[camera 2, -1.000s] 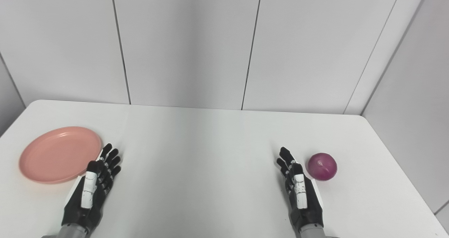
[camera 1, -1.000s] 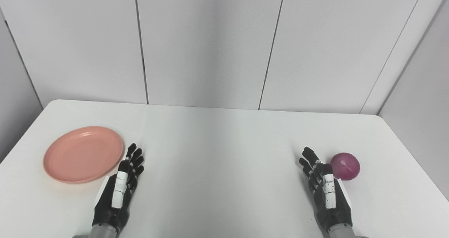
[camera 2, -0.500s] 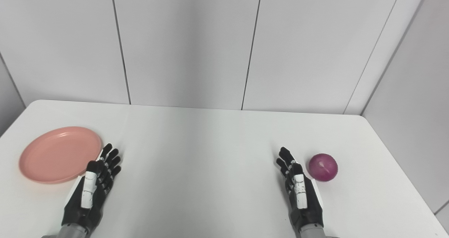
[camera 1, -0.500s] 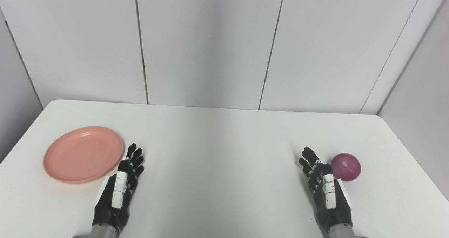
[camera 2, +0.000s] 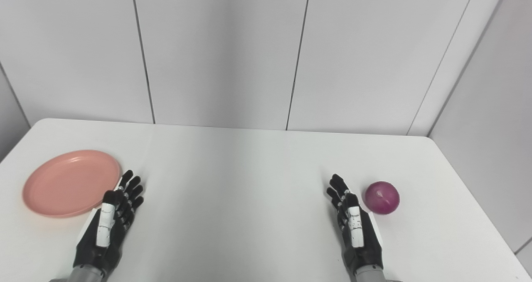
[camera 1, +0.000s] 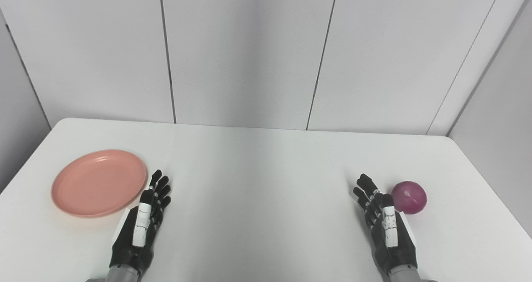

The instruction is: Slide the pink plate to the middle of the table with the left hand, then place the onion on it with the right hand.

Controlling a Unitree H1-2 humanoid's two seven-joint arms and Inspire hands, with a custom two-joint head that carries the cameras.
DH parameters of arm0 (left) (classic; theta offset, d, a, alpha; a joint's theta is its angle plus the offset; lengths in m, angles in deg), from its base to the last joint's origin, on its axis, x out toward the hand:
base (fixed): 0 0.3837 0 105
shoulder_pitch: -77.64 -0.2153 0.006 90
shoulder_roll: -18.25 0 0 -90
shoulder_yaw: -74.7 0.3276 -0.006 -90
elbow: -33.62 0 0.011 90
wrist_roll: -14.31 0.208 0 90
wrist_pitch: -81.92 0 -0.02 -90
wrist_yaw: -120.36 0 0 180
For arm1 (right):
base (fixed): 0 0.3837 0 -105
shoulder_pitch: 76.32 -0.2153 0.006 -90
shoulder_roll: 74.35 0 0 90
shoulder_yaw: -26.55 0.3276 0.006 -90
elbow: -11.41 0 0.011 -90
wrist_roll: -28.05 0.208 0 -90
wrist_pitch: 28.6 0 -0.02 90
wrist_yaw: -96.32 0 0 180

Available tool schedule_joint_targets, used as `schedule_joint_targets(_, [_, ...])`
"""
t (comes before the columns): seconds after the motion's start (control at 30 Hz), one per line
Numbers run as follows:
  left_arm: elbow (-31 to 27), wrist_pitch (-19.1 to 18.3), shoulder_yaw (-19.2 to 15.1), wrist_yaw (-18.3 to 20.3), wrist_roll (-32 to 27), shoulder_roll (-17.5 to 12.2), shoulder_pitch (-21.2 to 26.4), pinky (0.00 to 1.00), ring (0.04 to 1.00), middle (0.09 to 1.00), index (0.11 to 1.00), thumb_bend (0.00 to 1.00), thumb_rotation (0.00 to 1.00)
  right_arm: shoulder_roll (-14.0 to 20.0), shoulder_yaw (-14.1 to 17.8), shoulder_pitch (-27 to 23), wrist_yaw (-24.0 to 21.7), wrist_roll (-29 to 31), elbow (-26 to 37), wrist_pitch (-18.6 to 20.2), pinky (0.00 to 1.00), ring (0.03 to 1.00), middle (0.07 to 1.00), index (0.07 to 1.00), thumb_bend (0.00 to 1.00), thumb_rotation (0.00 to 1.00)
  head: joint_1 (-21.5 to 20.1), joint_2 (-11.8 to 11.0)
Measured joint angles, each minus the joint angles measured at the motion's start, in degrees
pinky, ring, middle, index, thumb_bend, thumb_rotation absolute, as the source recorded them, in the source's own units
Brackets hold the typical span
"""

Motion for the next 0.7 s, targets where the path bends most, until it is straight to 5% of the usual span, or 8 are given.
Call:
schedule_joint_targets(0.3, [0.03, 0.00, 0.29, -0.67, 0.62, 0.73, 0.00, 1.00, 1.000, 1.000, 1.000, 0.92, 0.98, 0.41, 0.28, -0.06, -0.56, 0.91, -0.29, 0.00, 1.00, 0.937, 0.938, 0.918, 0.96, 0.95, 3.87, -1.05])
schedule_joint_targets(0.7, [0.17, 0.91, 2.84, -4.01, 5.21, 4.84, -0.15, 1.00, 1.000, 1.000, 1.000, 0.96, 0.97, 4.23, 2.23, -0.17, -3.96, 4.85, -2.22, 0.00, 1.00, 0.974, 0.973, 0.954, 0.84, 0.98, 15.01, -3.33])
